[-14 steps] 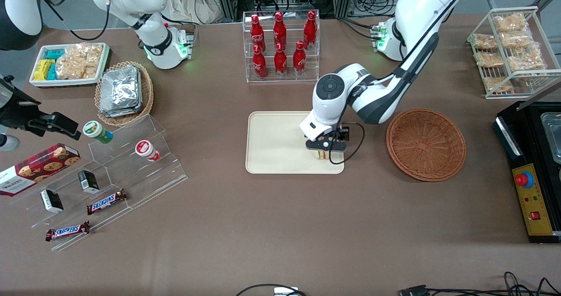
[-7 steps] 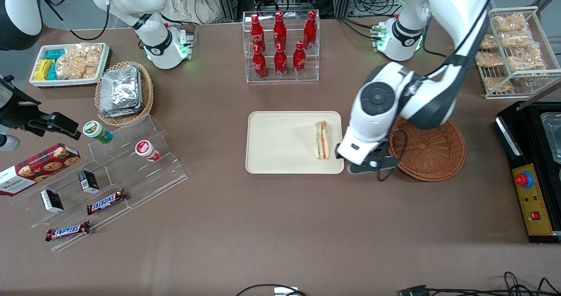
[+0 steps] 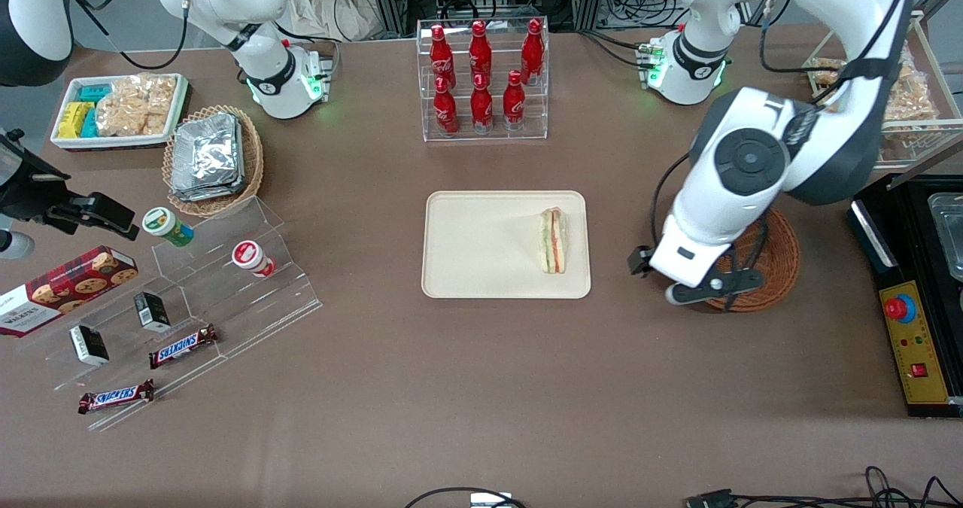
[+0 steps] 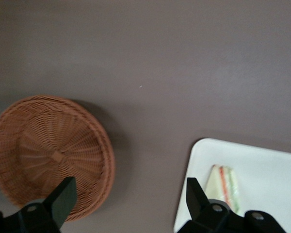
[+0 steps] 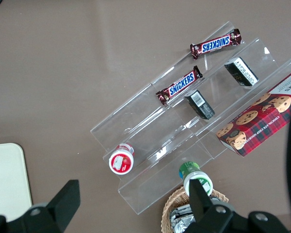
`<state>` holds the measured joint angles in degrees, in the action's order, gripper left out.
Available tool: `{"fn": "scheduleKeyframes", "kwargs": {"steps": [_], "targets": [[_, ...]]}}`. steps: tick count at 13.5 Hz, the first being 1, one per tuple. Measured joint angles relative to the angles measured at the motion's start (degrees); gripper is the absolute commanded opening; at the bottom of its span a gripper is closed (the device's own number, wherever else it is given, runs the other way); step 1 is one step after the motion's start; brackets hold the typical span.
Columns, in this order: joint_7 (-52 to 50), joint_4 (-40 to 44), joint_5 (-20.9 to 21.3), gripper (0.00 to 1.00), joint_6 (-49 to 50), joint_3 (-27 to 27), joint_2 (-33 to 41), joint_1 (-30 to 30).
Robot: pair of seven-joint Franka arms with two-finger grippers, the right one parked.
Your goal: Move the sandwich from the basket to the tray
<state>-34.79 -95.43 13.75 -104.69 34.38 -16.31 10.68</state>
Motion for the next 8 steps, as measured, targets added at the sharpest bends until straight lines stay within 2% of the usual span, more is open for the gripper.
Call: {"fn": "scheduleKeyframes", "kwargs": {"steps": [4, 8], "targets": [[7.74, 0.00, -4.99, 1.00, 3.72, -1.49, 4.83, 5.30], [20.02, -0.27, -11.05, 1.00, 7.18, -12.67, 10.76, 2.71]]}}
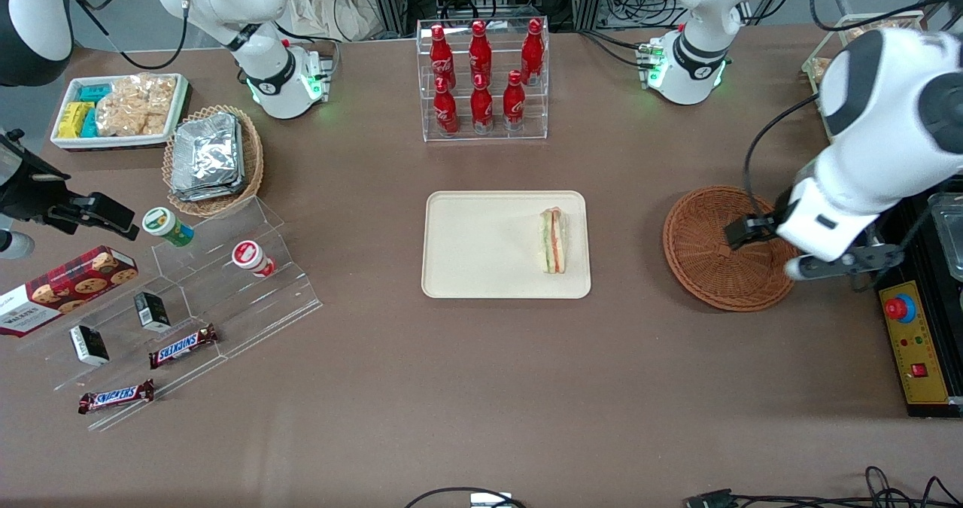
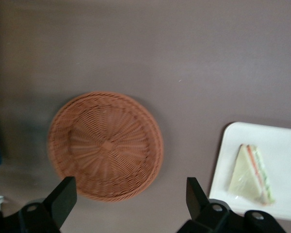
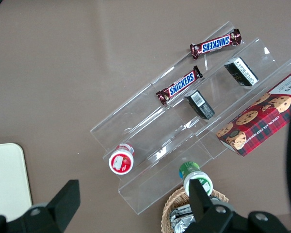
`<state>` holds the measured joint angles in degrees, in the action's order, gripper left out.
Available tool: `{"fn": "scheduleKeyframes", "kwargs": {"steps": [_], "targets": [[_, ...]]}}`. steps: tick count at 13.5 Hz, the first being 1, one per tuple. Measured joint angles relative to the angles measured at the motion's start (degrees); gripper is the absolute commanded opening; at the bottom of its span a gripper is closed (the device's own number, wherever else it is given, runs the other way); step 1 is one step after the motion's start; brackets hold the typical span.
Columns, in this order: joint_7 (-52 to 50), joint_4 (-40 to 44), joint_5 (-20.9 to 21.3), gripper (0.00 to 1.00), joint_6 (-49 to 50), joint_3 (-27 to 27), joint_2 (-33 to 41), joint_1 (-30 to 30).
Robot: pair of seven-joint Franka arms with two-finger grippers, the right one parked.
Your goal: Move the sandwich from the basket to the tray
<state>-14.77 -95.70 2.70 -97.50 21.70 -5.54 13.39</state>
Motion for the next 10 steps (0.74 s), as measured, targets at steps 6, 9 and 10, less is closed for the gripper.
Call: {"fn": "scheduleKeyframes", "kwargs": {"steps": [6, 9, 10], "targets": [[11.27, -0.18, -2.42, 1.00, 6.25, -13.47, 8.76, -7.89], [11.80, -0.24, -2.44, 1.00, 7.13, -13.82, 10.13, -8.56], [11.86, -0.25, -2.45, 1.00, 7.53, -13.83, 10.32, -8.57]]}}
